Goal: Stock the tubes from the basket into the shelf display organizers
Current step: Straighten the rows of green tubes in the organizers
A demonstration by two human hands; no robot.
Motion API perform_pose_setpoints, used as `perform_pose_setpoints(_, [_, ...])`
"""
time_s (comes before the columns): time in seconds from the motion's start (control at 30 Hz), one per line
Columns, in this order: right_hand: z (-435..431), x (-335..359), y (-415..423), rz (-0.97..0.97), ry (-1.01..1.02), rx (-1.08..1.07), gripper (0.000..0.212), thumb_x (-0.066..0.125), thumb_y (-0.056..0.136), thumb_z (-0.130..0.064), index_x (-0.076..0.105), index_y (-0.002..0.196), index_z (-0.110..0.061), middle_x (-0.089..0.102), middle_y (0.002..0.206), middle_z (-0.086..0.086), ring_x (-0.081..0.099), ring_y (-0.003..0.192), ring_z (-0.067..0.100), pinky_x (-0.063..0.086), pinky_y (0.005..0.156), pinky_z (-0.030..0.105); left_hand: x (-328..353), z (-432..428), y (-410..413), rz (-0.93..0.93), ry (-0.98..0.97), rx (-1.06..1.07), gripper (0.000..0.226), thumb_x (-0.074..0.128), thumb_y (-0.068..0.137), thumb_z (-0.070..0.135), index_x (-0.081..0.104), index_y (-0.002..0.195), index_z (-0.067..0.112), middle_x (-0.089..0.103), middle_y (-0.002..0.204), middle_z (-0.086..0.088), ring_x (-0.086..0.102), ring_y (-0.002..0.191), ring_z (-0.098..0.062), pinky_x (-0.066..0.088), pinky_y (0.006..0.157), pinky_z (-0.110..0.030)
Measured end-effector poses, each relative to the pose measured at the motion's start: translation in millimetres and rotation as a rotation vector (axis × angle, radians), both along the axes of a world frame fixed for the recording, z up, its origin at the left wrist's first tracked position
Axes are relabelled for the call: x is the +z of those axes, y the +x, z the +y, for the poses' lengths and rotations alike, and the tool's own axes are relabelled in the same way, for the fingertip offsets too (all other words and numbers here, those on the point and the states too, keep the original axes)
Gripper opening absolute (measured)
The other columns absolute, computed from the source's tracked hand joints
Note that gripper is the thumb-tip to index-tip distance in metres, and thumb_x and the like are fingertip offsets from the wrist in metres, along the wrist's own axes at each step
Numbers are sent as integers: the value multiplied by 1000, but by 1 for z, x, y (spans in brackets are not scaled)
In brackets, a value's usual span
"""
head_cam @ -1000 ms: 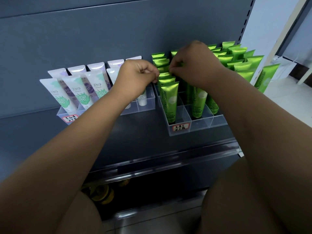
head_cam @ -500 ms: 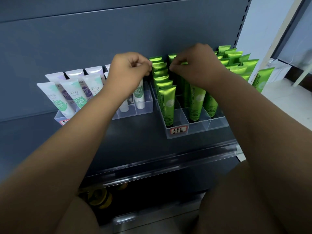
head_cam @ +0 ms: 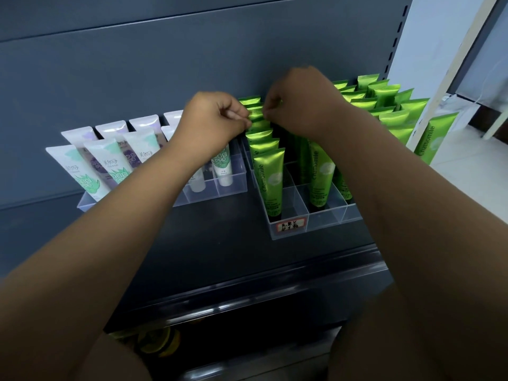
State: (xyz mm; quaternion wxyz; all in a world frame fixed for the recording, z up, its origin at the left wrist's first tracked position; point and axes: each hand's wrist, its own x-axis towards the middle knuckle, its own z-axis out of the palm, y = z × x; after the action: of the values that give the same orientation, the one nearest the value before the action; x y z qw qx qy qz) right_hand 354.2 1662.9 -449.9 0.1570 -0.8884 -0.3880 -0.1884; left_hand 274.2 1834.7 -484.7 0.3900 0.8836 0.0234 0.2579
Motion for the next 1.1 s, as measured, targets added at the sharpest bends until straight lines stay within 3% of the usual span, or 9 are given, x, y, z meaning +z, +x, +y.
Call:
perform_pose_setpoints(0.13, [2,1,4,-1,-25,-3,19,65,86,-30,80,97,-25,72,109,6,62,110,33,53,94,44,-3,-1,4,-11,41,-3,11,79,82,12,77,85,22,76,83,-5,74,86,-25,60,86,-41])
perform_pose_setpoints(0.33, [0,1,1,9,-31,-31,20,61,87,-24,79,95,-20,72,105,7,63,106,33,55,91,44,-10,-3,7,-6,66,-10,13,78,85,10,76,86,23,69,73,9,61,67,0,54,76,-22])
perform_pose_setpoints(0.47, [1,1,1,14,-30,-34,20,61,88,-26,79,96,-20,72,105,7,63,107,31,54,91,43,-8,-3,4,-14,17,-1,19,78,85,9,74,80,27,69,70,7,57,61,3,49,67,-14])
perform_pose_setpoints(0.77, [3,-1,2,48,0,-25,23,59,85,-30,78,94,-20,72,101,6,65,103,30,55,90,42,-8,-2,1,-22,-8,3,22,72,84,3,76,80,24,69,65,15,60,63,1,51,69,-19])
perform_pose_setpoints(0.97, [1,4,2,68,57,-50,36,50,76,-36,78,89,-18,74,92,5,67,93,28,57,86,41,1,-5,0,-116,58,65,15,69,86,8,76,85,21,72,77,13,62,67,4,53,71,-16])
perform_pose_setpoints(1.1, [4,10,6,21,26,-61,36,44,76,-33,70,78,-9,68,81,8,65,86,30,56,81,38,11,2,-2,-144,187,112,10,68,90,12,77,92,16,67,78,17,60,61,9,47,55,-7])
